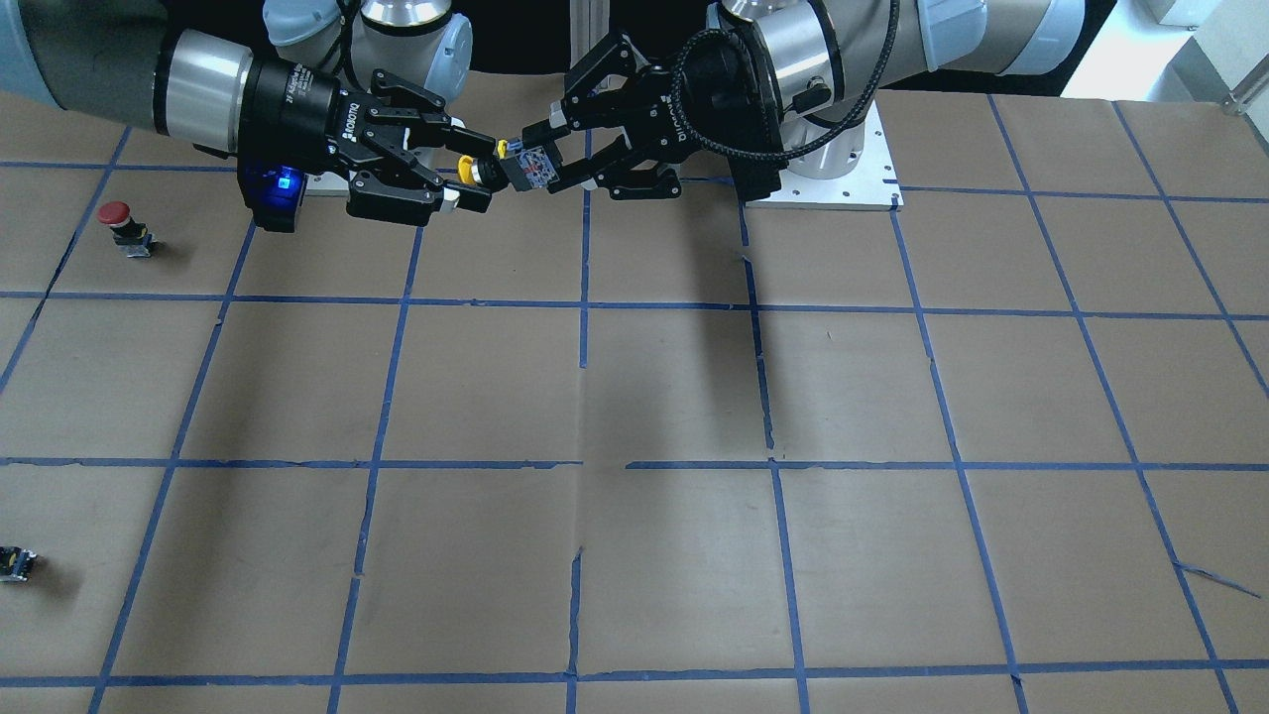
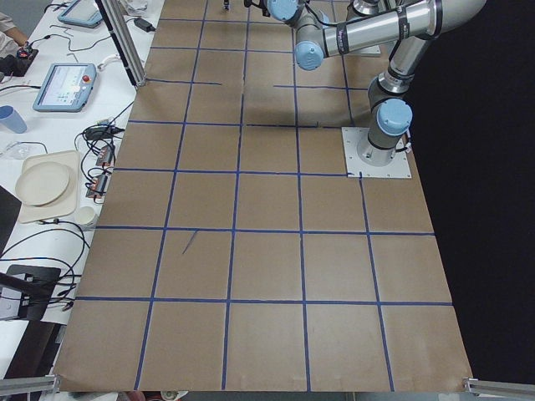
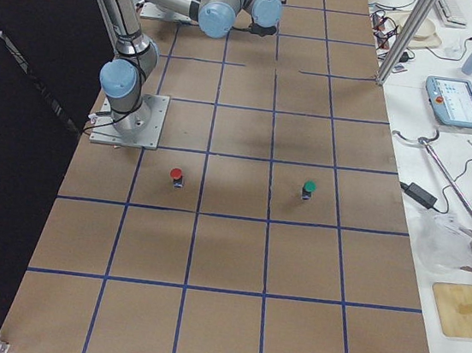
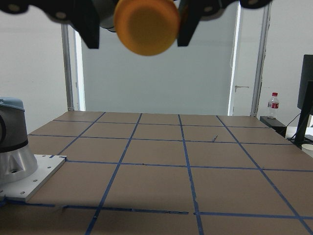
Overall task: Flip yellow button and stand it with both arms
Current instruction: 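Close the right gripper on the yellow button and open the left gripper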
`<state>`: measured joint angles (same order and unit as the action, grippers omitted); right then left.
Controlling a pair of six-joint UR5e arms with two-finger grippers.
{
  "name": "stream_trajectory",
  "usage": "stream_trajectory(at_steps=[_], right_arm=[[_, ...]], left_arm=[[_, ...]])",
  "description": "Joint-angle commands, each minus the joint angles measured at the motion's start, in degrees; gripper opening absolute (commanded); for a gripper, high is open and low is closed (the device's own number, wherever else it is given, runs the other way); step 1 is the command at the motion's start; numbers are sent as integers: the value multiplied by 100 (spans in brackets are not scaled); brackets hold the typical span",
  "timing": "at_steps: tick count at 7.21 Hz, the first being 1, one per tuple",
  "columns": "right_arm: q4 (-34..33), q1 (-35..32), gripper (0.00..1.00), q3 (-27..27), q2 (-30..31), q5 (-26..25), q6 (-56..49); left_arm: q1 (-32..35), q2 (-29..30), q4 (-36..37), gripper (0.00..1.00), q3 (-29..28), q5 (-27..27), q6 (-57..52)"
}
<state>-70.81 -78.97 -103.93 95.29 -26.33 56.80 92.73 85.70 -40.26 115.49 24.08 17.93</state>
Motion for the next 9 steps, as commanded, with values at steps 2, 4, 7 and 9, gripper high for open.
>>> stream_trajectory(at_steps=[2, 4, 7, 9], right_arm=[[6, 22, 3, 22, -1, 242, 15], [6, 22, 0, 57, -1, 260, 15], [-3, 31, 0, 66, -19, 251, 24], [-38, 74, 0, 84, -28, 173, 24]], left_arm=[[0, -1, 0, 14, 0, 0, 0], [0, -1, -8, 29, 0, 0, 17], [-9, 16, -8, 100, -9, 9, 53], [-113, 25, -17, 100, -61, 18, 35]])
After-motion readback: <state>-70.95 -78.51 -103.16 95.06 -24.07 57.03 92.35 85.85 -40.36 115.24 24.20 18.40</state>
